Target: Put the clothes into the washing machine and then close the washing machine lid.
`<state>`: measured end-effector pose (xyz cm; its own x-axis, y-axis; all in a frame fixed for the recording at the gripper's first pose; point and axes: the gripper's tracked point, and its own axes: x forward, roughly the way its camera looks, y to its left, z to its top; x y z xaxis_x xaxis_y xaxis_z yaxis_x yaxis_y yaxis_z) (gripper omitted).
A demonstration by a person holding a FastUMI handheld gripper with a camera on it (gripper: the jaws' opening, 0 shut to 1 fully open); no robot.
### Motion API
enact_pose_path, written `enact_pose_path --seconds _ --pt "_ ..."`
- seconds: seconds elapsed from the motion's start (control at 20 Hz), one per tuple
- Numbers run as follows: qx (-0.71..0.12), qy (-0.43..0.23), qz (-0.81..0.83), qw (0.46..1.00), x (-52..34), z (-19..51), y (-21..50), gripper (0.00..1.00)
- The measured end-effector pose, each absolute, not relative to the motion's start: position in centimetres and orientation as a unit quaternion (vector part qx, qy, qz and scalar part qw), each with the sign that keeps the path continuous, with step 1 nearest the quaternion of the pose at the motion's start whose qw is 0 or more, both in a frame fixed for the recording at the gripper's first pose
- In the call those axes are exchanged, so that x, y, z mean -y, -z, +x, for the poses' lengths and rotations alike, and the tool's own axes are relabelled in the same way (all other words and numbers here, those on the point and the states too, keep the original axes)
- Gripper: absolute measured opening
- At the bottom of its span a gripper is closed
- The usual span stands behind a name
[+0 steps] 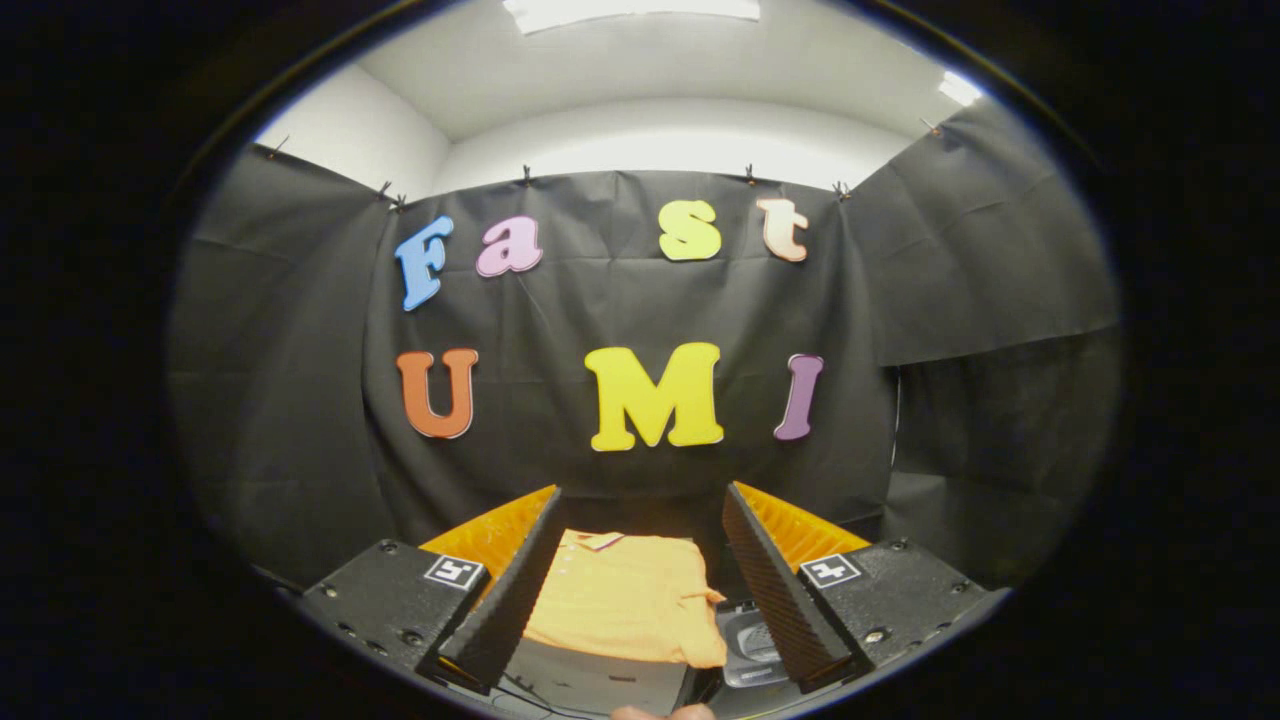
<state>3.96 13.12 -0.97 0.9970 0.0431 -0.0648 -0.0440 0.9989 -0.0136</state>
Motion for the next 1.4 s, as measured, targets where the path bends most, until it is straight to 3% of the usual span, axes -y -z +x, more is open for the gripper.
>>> enact_pose_path --seconds 0.55,0.9,1.4 --pt "-0.199 -0.079 -0.008 0.977 -22.3 12.7 8.2 1.00" --pt "-0.365 -0.084 -0.004 0.927 -22.7 19.3 15.8 1.00" --pt "-0.509 -0.098 -0.026 0.854 -24.0 24.2 21.9 0.99"
